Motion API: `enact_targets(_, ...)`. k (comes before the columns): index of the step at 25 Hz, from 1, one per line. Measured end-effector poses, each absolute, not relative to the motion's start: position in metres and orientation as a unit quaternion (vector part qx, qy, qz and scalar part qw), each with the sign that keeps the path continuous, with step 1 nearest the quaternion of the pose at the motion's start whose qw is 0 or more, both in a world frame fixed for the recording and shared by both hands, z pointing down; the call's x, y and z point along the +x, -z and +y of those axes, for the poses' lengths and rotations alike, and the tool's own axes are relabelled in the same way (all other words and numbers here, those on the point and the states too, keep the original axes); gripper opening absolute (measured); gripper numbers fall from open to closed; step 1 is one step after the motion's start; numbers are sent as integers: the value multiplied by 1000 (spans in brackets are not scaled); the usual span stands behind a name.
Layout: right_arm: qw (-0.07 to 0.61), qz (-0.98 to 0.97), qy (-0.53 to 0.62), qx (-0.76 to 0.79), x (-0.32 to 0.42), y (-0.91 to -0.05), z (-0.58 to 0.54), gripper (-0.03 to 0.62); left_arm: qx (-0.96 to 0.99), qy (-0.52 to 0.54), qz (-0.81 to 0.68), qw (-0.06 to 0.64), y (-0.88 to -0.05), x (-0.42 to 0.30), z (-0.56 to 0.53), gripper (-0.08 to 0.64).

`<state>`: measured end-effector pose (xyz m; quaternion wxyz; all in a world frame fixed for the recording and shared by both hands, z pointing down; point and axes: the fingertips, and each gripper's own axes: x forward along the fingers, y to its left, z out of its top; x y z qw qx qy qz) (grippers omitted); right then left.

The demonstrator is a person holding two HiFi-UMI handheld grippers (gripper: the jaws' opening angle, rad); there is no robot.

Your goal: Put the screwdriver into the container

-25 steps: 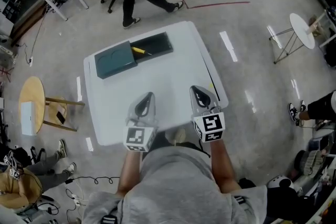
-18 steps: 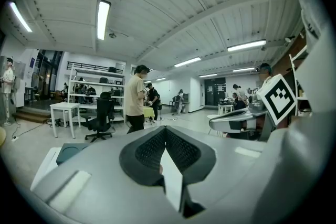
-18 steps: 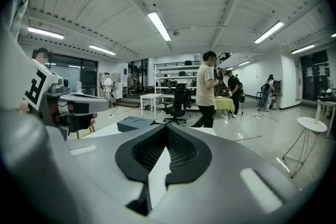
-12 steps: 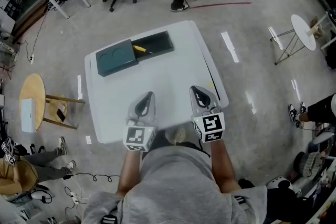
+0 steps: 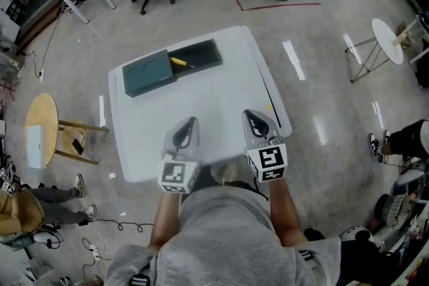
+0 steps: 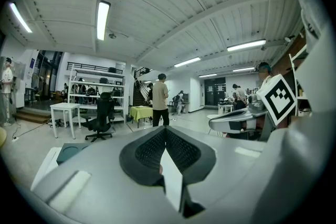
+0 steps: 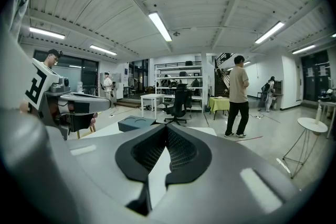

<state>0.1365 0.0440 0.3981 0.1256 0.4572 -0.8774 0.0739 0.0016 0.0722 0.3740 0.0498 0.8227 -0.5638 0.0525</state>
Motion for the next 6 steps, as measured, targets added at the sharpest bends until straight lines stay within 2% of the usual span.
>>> enact_targets(6,125,-877,-75,458,138,-395,46,3,822,-55,-565,50,-372,1,74,11)
